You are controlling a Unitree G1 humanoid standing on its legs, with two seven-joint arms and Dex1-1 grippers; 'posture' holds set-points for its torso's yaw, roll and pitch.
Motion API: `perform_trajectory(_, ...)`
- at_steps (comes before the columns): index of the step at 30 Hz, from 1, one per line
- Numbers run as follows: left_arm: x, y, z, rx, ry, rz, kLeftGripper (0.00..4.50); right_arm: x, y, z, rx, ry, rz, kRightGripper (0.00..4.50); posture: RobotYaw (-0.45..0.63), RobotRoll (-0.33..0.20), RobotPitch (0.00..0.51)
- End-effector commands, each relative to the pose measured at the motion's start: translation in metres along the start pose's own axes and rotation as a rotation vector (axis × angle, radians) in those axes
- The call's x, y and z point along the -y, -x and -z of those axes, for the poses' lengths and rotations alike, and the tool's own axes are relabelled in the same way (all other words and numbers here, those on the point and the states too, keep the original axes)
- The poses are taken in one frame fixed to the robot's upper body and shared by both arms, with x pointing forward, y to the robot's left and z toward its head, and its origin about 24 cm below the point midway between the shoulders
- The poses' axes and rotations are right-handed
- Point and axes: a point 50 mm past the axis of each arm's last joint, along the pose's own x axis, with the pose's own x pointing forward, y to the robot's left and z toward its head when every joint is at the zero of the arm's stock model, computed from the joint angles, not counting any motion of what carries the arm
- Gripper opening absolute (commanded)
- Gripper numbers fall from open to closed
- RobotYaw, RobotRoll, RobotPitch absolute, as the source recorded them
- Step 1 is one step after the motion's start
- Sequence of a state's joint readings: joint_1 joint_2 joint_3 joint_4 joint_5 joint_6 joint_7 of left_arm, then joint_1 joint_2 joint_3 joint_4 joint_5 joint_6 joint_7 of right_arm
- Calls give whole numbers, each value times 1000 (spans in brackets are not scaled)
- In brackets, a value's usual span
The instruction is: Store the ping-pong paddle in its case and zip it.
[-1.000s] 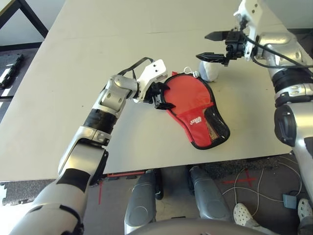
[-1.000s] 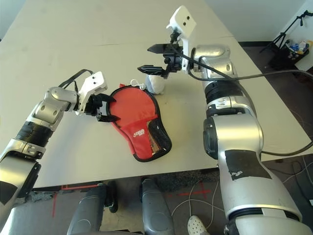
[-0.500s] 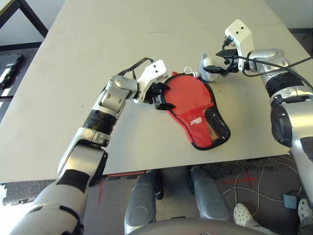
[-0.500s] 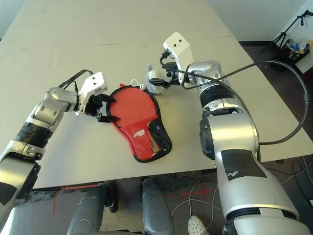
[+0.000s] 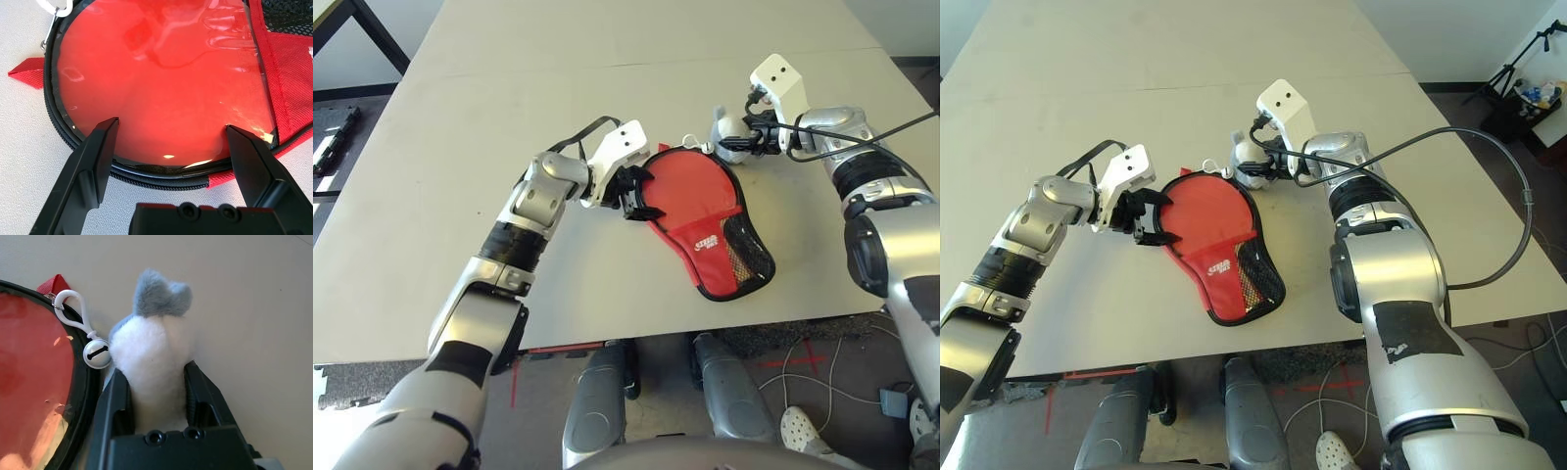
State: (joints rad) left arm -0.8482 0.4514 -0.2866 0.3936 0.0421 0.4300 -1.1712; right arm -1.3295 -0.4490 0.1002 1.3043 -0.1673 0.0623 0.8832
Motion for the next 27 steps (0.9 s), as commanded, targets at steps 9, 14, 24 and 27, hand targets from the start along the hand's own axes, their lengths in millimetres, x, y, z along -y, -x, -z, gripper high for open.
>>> perform_trajectory(9, 22, -21, 36, -148, 77, 119, 4500, 18, 32, 22, -39, -7, -46, 221, -100, 0, 253)
perform_trajectory(14, 22, -21, 37, -148, 79, 118, 4500, 23, 45, 27, -61, 5, -85, 207, -105, 0, 252)
perform_trajectory(24, 23, -24, 36, -150, 75, 126, 4500, 33, 69, 35, -113, 21, -101, 205, -126, 0, 247)
perform_trajectory(27, 23, -25, 35, -150, 74, 128, 4500, 37, 75, 39, -134, 20, -91, 205, -128, 0, 245)
